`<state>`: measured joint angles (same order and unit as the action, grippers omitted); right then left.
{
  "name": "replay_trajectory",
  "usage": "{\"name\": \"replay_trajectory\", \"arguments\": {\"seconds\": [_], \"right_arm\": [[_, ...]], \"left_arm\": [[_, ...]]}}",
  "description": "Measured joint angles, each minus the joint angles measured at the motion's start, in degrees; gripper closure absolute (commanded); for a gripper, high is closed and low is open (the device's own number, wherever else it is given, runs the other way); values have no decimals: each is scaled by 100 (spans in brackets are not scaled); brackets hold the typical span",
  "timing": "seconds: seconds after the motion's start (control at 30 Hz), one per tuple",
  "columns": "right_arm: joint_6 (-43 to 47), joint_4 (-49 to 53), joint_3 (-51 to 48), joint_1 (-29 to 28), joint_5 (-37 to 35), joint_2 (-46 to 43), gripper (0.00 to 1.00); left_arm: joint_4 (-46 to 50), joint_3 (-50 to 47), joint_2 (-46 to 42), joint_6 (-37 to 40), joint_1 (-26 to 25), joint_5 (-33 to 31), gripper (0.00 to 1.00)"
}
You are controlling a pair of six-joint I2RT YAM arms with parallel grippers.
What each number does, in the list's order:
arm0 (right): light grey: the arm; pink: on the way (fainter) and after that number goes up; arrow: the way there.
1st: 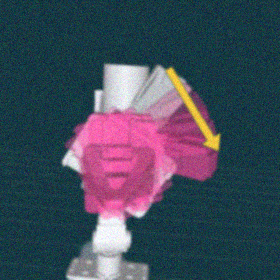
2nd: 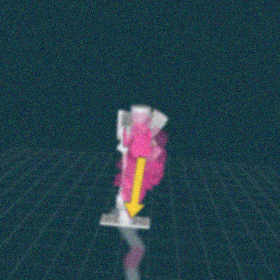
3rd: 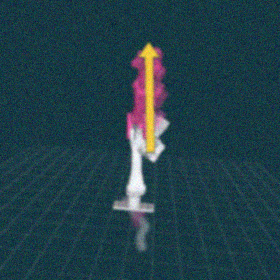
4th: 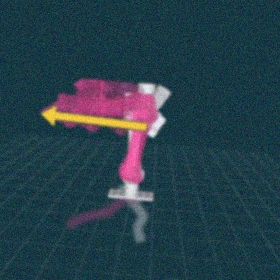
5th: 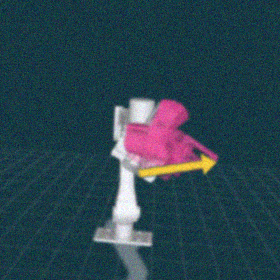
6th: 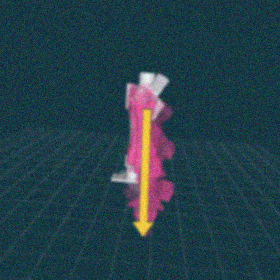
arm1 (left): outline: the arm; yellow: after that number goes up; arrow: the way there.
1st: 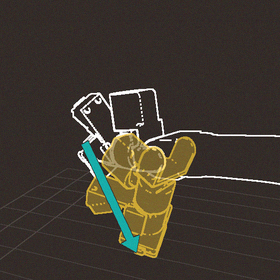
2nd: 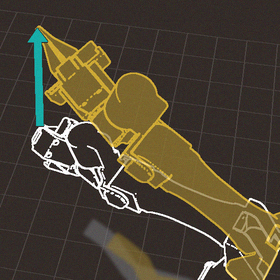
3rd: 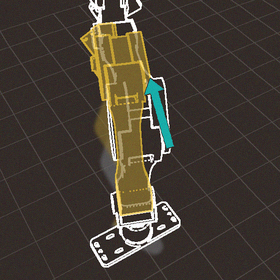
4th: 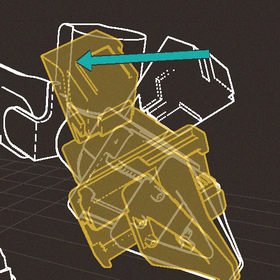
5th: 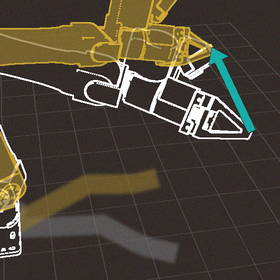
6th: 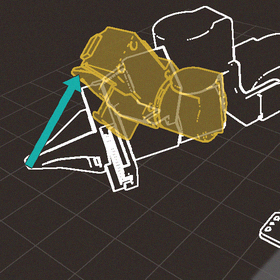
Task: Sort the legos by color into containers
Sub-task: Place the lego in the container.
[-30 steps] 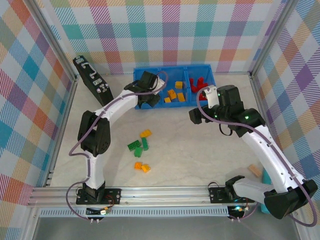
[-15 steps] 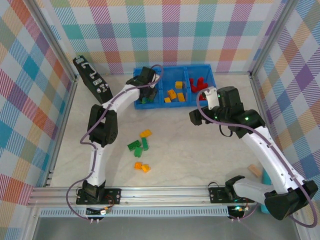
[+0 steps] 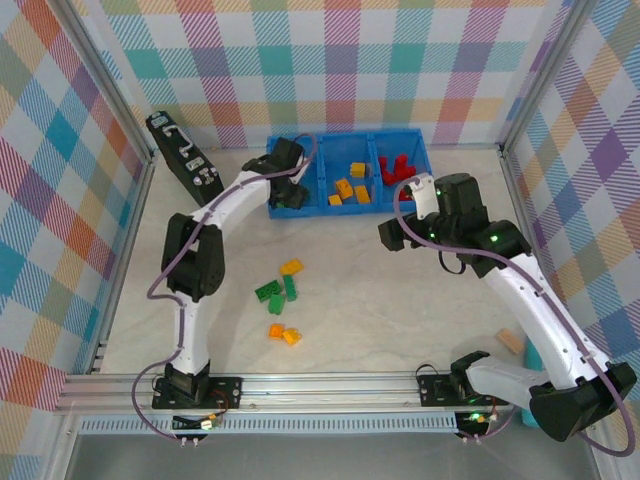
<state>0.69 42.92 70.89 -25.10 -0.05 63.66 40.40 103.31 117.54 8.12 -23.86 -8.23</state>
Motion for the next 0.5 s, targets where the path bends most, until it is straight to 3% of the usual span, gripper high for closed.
{"name": "replay_trajectory", "arguments": {"seconds": [0.27, 0.5], "right_arm": [[-20, -2, 0, 0, 127, -11, 1], [-66, -4, -33, 0, 240, -107, 1]], "left_arm": [[610, -1690, -1694, -1541, -144, 328, 44], [855, -2785, -2033, -2734, -1001, 380, 44]]}}
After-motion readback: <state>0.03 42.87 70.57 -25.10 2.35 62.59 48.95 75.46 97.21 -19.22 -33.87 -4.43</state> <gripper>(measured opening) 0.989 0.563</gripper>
